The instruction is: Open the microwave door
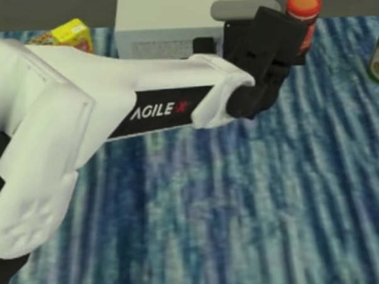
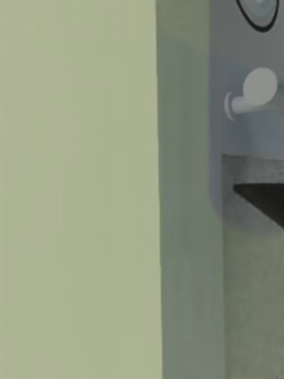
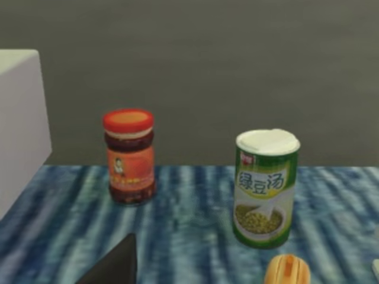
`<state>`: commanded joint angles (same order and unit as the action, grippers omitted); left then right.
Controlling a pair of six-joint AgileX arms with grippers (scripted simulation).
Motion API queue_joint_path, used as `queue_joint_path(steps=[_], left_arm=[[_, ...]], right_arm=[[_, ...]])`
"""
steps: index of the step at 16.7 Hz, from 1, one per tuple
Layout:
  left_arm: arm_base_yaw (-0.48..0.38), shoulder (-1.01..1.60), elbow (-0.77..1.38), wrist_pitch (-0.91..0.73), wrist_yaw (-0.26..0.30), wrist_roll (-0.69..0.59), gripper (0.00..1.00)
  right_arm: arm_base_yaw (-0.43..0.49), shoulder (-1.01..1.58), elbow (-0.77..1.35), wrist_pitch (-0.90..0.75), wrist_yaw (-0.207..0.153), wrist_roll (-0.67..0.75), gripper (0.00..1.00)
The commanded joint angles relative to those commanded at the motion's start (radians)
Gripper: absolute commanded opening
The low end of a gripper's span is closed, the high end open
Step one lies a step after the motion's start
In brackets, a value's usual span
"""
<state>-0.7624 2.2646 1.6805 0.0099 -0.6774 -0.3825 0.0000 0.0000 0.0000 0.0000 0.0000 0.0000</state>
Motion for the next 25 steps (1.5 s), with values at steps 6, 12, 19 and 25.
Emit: queue_joint_path(steps=[6,12,19,25], left_arm=[[0.0,0.0,0.0,0.0,0.0,0.0,0.0],[-0.061,-0.018,-0.037,0.001,0.006,-0.002,0.0],[-0.044,0.059,0.15,-0.229,0.069,-0.061,0.0],[-0.006,0.166,0.492,-0.721,0.2,-0.172,0.0]], right_arm=[[0.0,0.0,0.0,0.0,0.0,0.0,1.0],[0.0,0.0,0.0,0.0,0.0,0.0,1.0],[0.0,0.0,0.0,0.0,0.0,0.0,1.0],[0.0,0.0,0.0,0.0,0.0,0.0,1.0]])
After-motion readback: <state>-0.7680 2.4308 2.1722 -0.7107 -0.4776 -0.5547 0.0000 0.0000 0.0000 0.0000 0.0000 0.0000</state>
